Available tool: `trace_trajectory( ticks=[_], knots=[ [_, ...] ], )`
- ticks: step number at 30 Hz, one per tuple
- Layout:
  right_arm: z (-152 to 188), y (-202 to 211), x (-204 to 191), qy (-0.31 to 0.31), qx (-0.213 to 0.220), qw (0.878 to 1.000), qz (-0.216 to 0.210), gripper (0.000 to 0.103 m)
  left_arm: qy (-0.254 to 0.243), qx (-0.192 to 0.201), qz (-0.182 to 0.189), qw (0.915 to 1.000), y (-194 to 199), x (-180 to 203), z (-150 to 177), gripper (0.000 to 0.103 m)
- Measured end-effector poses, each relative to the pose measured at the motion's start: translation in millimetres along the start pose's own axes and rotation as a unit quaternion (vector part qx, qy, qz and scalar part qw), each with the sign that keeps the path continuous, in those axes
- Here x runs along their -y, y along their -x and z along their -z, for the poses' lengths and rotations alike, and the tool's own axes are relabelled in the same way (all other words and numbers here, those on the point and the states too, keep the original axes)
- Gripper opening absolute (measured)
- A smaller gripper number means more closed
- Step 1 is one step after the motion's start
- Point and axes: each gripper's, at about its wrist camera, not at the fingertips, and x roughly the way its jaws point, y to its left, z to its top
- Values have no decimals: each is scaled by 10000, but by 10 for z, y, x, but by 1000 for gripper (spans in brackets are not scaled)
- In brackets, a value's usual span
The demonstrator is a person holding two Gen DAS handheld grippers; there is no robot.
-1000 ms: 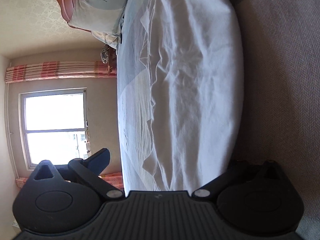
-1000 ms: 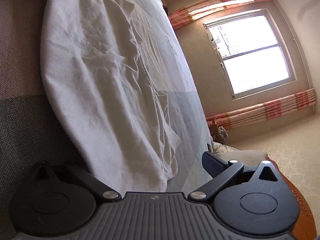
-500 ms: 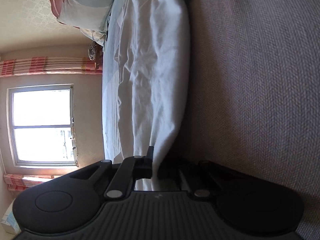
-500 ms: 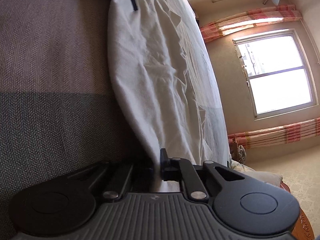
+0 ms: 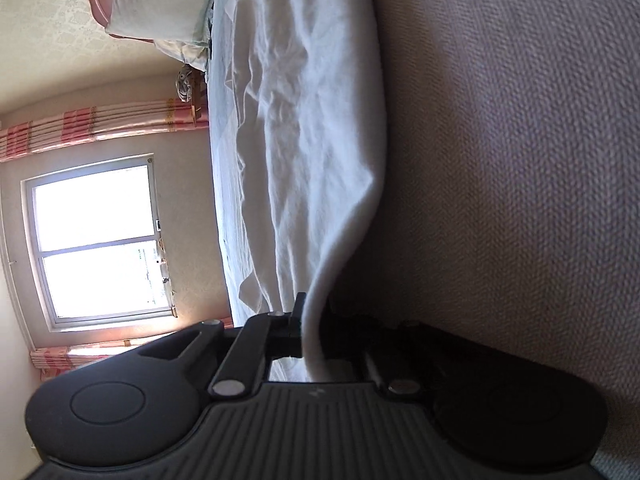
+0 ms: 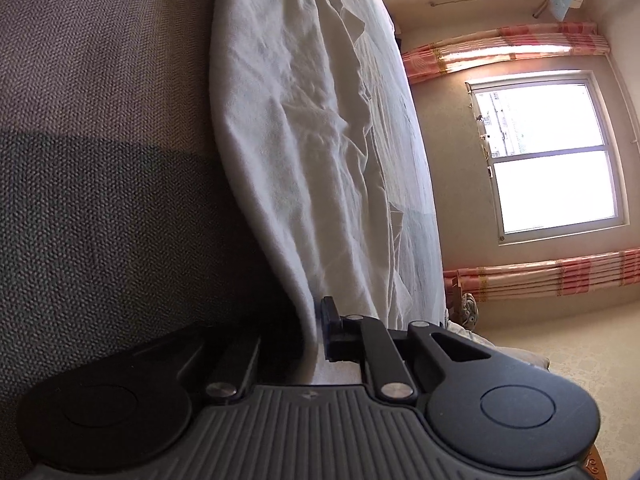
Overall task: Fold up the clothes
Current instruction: 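Close both tools on the shirt's long folded edge, then lift the held edge with both tools and fold it over the shirt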
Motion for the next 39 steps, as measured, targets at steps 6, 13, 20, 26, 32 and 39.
trace_trajectory(
  ticks=[6, 13, 20, 26, 32, 39],
  knots=[
    [27, 23, -16, 36, 45, 10000, 65, 9, 122, 26, -21, 9999, -86, -65, -30, 1],
    [50, -37, 7, -96, 23, 9998, 177, 9, 354, 123, -101, 9992, -177, -160, -42, 1],
    [143, 89, 130, -271, 327, 9981, 457, 7, 441, 254, -367, 9980, -276, -417, 8, 2],
    [154, 230, 376, -581, 396, 9966, 427, 6, 443, 414, -384, 9974, -201, -615, 13, 2],
    [228, 524, 435, -613, 473, 9966, 269, 6, 345, 563, -271, 9975, 79, -588, 79, 2],
    [298, 1043, 374, -591, 492, 9968, -201, 6, 125, 755, -87, 9970, 508, -445, 136, 2]
  ],
)
